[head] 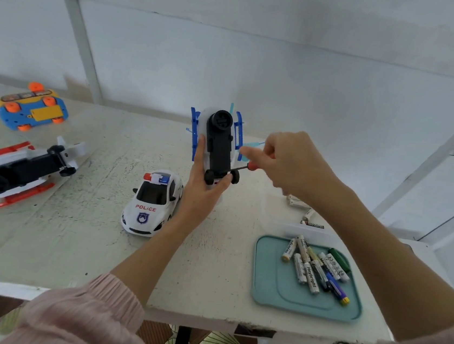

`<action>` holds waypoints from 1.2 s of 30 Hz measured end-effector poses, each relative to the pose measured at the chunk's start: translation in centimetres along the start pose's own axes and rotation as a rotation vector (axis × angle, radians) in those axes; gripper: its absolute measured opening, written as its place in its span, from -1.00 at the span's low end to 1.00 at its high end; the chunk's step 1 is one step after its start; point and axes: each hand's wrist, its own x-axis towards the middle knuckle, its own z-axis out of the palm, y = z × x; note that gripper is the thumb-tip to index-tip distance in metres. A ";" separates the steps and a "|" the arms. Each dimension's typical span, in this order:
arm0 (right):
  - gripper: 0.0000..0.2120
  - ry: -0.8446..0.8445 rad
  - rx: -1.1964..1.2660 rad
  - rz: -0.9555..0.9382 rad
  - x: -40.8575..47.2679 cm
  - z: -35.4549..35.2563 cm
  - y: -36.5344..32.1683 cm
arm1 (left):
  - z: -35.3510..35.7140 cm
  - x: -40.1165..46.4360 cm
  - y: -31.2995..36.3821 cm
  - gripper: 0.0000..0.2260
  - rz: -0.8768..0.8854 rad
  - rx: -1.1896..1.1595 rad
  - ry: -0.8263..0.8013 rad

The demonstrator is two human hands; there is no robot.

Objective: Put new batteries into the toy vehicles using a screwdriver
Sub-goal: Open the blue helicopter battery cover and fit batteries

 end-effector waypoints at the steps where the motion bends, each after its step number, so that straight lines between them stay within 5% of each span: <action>1: -0.55 0.007 -0.059 0.009 0.0 0.0 0.0 | 0.0 0.0 0.1 -0.26 0.002 -0.009 0.001; 7: -0.94 0.075 0.190 -0.192 -0.1 0.0 -0.4 | -0.1 -0.3 0.3 -0.27 0.004 -0.018 0.006; 10: -0.84 0.048 0.240 -0.153 -0.2 0.0 -0.9 | -0.1 -0.4 0.4 -0.26 -0.002 -0.004 -0.008; 14: -0.55 0.008 -0.024 -0.039 0.1 -0.5 -1.3 | 0.0 -0.4 0.4 -0.26 -0.017 0.002 -0.016; 19: -0.94 0.024 0.089 -0.230 0.2 -0.5 -0.8 | 0.0 -0.4 0.6 -0.26 -0.017 -0.007 -0.002; 22: -0.94 -0.018 0.199 -0.177 -0.1 -0.4 -0.3 | -0.1 -0.3 0.6 -0.28 -0.012 -0.029 0.006; 26: -0.61 -0.114 -0.006 -0.025 -0.1 -0.1 0.1 | -0.1 -0.3 0.7 -0.29 -0.011 -0.034 0.007; 32: -0.93 -0.075 0.034 -0.085 -0.2 0.4 0.9 | -0.3 -0.3 0.8 -0.28 -0.025 -0.045 0.008; 36: -0.94 -0.007 0.037 -0.044 -0.7 0.7 2.0 | -0.4 -0.4 0.9 -0.29 -0.029 -0.019 0.001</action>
